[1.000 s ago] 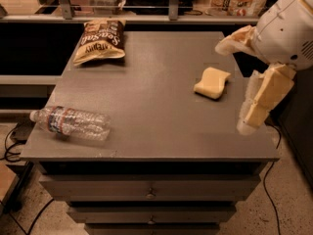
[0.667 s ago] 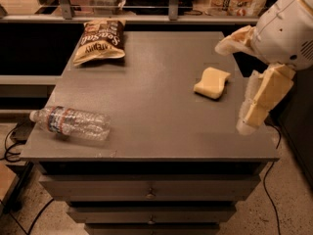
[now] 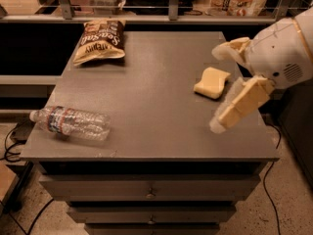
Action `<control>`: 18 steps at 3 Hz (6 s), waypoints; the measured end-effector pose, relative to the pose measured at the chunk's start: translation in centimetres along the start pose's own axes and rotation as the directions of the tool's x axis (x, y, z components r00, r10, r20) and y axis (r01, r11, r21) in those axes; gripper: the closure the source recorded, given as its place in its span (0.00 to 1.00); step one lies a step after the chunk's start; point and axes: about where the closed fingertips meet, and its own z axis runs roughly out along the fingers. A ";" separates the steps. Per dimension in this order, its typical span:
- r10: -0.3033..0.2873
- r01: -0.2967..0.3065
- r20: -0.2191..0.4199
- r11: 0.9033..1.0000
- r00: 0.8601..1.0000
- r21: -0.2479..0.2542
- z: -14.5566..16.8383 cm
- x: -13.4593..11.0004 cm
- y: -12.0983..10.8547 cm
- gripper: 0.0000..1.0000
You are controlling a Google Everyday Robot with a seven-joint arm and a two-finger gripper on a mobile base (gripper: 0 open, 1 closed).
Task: Move brown chip bag near water bottle
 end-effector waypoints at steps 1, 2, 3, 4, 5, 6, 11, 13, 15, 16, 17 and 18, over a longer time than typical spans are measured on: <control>0.044 -0.053 0.096 0.994 0.994 0.094 2.0 -0.9 -2.2 0.00; 0.090 -0.115 0.123 0.971 0.988 0.212 3.4 -1.5 -5.3 0.00; 0.145 -0.174 0.120 0.942 0.982 0.286 5.2 -1.6 -8.7 0.00; 0.190 -0.217 0.116 0.927 0.975 0.305 7.9 -1.9 -11.8 0.00; 0.230 -0.258 0.127 0.920 0.965 0.294 10.8 -2.4 -14.8 0.00; 0.243 -0.272 0.140 0.927 0.960 0.258 13.9 -3.6 -17.0 0.00; 0.259 -0.323 0.298 0.927 0.919 0.190 23.7 -10.2 -21.3 0.00; 0.281 -0.359 0.374 0.920 0.884 0.158 29.3 -12.1 -24.1 0.00; 0.283 -0.346 0.362 0.931 0.888 0.120 34.5 -12.6 -27.3 0.00; 0.277 -0.348 0.369 0.927 0.887 0.139 35.0 -12.7 -28.8 0.17; 0.268 -0.353 0.384 0.920 0.884 0.170 34.0 -12.8 -29.4 0.39; 0.279 -0.377 0.400 0.906 0.873 0.190 33.1 -12.5 -29.4 0.64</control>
Offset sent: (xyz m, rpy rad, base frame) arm 0.1083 0.0283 -0.0095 0.1576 -0.1547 -0.4055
